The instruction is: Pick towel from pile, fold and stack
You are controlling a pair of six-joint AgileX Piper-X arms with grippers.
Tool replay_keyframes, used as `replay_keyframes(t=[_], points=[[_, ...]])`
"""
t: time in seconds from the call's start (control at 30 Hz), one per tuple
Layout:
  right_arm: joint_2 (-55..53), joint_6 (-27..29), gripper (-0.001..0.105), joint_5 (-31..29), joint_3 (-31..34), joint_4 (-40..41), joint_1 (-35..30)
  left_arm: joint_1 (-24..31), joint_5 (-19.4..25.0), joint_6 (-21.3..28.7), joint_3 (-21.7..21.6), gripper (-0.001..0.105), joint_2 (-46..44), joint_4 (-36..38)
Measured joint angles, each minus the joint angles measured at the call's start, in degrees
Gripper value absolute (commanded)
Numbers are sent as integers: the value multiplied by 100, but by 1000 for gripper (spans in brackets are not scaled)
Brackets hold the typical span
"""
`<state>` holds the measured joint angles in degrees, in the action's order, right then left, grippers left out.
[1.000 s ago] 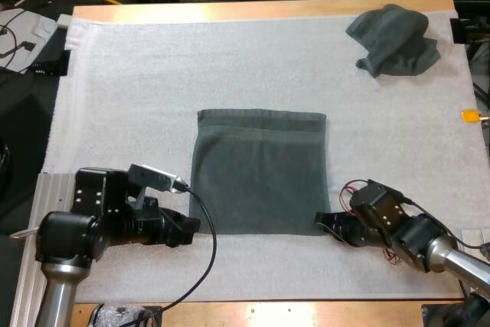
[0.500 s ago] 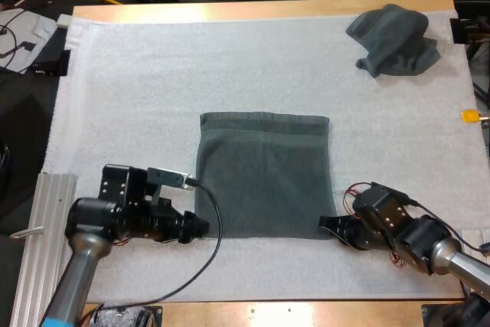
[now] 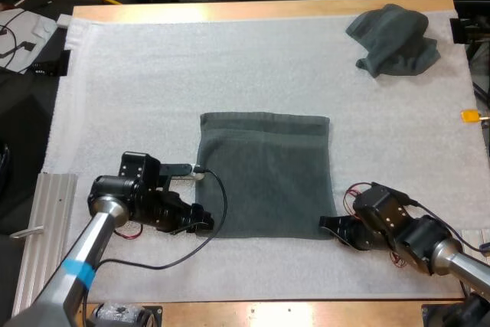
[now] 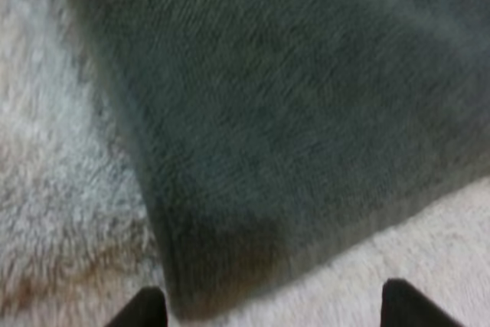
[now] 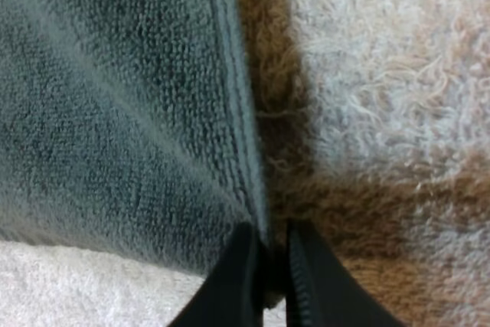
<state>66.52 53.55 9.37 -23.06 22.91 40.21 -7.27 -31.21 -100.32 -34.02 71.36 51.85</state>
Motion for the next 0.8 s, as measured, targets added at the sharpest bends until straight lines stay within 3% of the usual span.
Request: replay_keyframes(t=[0.17,0.57,0.67,0.8], points=[[-14,0,0,0,0,7,0,0,0,-32,0,55,578,-246],[-14,0,0,0,0,36,0,0,-429,-35,0,53,915,-248],[-14,0,1,0,0,45,0,0,-461,-35,0,39,954,-249],[-14,0,0,0,0,45,0,0,-475,-35,0,9,956,-235]])
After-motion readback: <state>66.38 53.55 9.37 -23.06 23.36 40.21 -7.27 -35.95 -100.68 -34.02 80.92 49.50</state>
